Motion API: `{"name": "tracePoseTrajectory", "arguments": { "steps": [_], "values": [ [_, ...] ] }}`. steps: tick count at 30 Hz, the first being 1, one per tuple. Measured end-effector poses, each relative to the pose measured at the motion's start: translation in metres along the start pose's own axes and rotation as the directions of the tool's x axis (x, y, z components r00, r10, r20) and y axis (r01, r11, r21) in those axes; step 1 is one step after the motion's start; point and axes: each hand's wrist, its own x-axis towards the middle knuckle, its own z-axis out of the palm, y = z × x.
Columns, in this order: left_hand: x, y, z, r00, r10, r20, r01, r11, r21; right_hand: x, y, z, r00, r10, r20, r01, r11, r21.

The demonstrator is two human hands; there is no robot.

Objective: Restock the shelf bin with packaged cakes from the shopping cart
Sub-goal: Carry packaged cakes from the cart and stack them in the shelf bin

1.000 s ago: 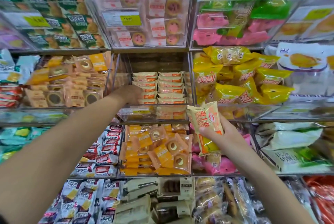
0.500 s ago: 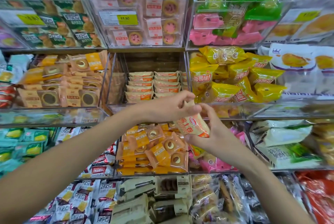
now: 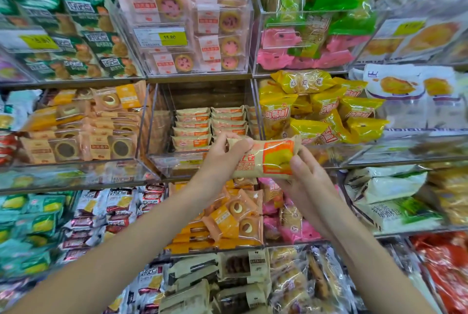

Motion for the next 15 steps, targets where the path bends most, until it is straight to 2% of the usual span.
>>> {"name": "tracePoseTrajectory", "arguments": {
  "steps": [2, 4, 6, 8, 10, 12, 15],
  "values": [
    [-0.007, -0.013, 0.014, 0.992, 0.038, -0.12, -0.052, 0.991, -0.119, 0.001, 0.01, 0.01, 0.994, -0.055, -0.096, 0.051, 0.998, -0.041],
    [-0.014, -0.023, 0.028, 0.974, 0.048, -0.222, -0.102, 0.965, -0.241, 0.002, 0.019, 0.017, 0.979, -0.08, -0.189, 0.081, 0.997, 0.001],
    [-0.019, -0.029, 0.041, 0.957, 0.047, -0.285, -0.128, 0.953, -0.273, 0.003, 0.025, 0.021, 0.966, -0.061, -0.251, 0.095, 0.987, 0.128],
    [-0.025, -0.033, 0.051, 0.961, 0.061, -0.268, -0.134, 0.955, -0.265, 0.005, 0.028, 0.023, 0.963, -0.033, -0.267, 0.12, 0.941, 0.317],
    [-0.03, -0.034, 0.055, 0.976, 0.069, -0.206, -0.116, 0.967, -0.225, 0.005, 0.025, 0.022, 0.957, 0.008, -0.289, 0.114, 0.907, 0.405],
    [-0.032, -0.033, 0.051, 0.988, 0.057, -0.141, -0.075, 0.988, -0.132, 0.003, 0.021, 0.017, 0.945, 0.043, -0.323, 0.097, 0.91, 0.403],
    [-0.026, -0.032, 0.035, 0.994, 0.091, -0.057, -0.08, 0.983, 0.164, 0.0, 0.021, 0.004, 0.943, 0.053, -0.329, 0.062, 0.942, 0.331]
  ]
}}
